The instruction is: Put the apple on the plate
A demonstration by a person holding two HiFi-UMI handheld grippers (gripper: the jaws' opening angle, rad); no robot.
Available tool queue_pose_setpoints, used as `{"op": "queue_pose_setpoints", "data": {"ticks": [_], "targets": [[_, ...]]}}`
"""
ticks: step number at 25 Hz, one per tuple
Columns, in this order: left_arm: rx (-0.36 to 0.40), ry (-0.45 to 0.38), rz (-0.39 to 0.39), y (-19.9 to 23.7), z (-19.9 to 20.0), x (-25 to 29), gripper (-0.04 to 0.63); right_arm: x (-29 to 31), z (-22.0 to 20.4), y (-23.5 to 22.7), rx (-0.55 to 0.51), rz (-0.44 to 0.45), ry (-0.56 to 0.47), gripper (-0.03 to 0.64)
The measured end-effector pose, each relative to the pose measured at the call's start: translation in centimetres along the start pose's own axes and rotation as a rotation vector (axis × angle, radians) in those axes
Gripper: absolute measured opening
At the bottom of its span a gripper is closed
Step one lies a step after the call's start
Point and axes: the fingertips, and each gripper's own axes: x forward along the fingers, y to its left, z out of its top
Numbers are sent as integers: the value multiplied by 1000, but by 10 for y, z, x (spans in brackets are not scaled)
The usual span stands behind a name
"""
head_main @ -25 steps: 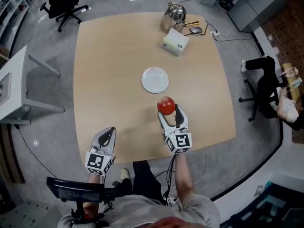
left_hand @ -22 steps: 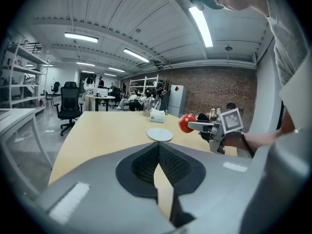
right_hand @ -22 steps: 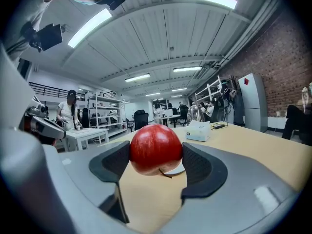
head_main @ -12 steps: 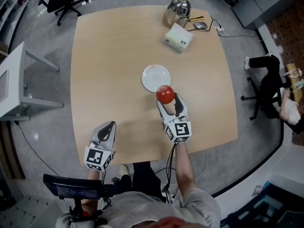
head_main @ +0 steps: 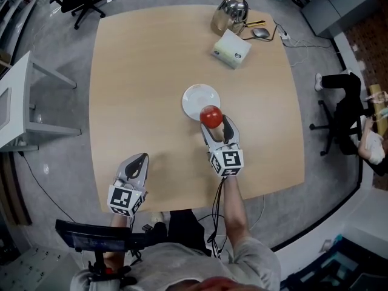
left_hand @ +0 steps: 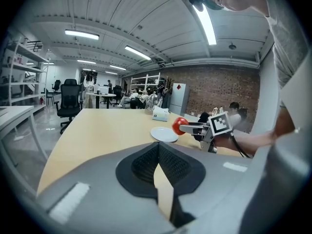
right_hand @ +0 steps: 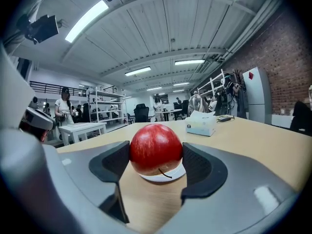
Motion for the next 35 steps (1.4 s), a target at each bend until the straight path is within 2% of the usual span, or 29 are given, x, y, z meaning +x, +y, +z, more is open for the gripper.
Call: {"op": "queue_pose_setpoints", "data": {"ticks": [19,35], "targets": [[-40,7,28,11,-3,21,20,40,-14,-15,12,17,56,344],[-49,4,30,9,1,30,20,50,-21,-20,9,4,100,345]]}}
